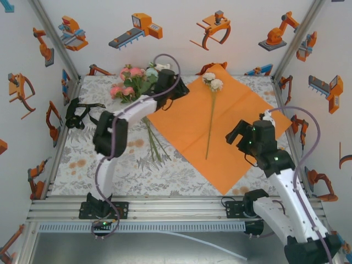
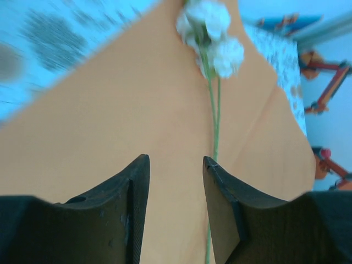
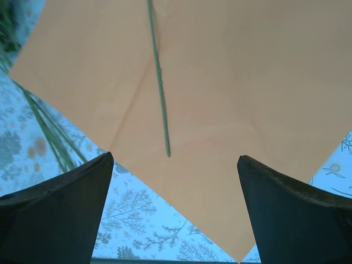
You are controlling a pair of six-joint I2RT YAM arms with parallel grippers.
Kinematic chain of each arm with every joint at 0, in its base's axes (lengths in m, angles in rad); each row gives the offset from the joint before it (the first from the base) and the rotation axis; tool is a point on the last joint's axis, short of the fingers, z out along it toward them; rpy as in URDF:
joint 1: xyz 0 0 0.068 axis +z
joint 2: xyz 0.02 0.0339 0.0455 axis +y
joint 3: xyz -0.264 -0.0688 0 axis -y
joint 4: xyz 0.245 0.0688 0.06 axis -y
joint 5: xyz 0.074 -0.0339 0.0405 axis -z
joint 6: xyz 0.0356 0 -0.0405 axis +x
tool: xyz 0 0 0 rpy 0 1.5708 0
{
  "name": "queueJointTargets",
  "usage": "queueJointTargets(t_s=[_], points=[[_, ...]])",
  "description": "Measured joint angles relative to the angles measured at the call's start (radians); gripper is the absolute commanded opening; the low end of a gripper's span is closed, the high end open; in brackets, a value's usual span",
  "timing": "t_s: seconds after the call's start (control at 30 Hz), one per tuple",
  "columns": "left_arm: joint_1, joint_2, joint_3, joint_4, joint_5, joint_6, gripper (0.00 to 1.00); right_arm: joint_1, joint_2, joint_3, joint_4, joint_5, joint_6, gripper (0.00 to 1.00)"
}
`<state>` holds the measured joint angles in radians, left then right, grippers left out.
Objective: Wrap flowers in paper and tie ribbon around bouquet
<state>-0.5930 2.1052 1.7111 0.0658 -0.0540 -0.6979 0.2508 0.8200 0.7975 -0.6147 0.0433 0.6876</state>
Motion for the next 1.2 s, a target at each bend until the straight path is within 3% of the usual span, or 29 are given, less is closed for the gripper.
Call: queueJointTargets(t_s=[0.17,0.27,0.43,0.6,0.7,0.8,0.97,1.2], points=[[0.129,-0.324,-0.276,0.021,-0.076,0.101,0.48,0.047,0.313,0.121,0.019,-0.016,-0.075,0.77],[0.19,-0.432,-0.397,0.001,-0.066,0.154,0.52,0.077,0.525,0.219,0.056,0.0,-0.117,0.69],[0.201,-0.521,-0.6,-0.016,0.1,0.267,0.78,0.093,0.85,0.391,0.131,0.024,-0.167,0.59],[0.136,-0.59,-0.697,-0.034,0.252,0.374,0.89,0.099,1.056,0.499,0.162,0.026,-0.187,0.43],[0.095,-0.636,-0.711,-0.032,0.288,0.419,0.91,0.103,1.117,0.523,0.172,0.026,-0.187,0.3],[0.083,-0.663,-0.728,-0.018,0.297,0.437,0.92,0.104,1.143,0.541,0.171,0.027,-0.188,0.23],[0.084,-0.663,-0.768,-0.008,0.294,0.442,0.94,0.105,1.153,0.553,0.174,0.03,-0.188,0.0],[0.084,-0.657,-0.771,0.004,0.284,0.444,0.97,0.105,1.152,0.586,0.149,0.057,-0.24,0.0]])
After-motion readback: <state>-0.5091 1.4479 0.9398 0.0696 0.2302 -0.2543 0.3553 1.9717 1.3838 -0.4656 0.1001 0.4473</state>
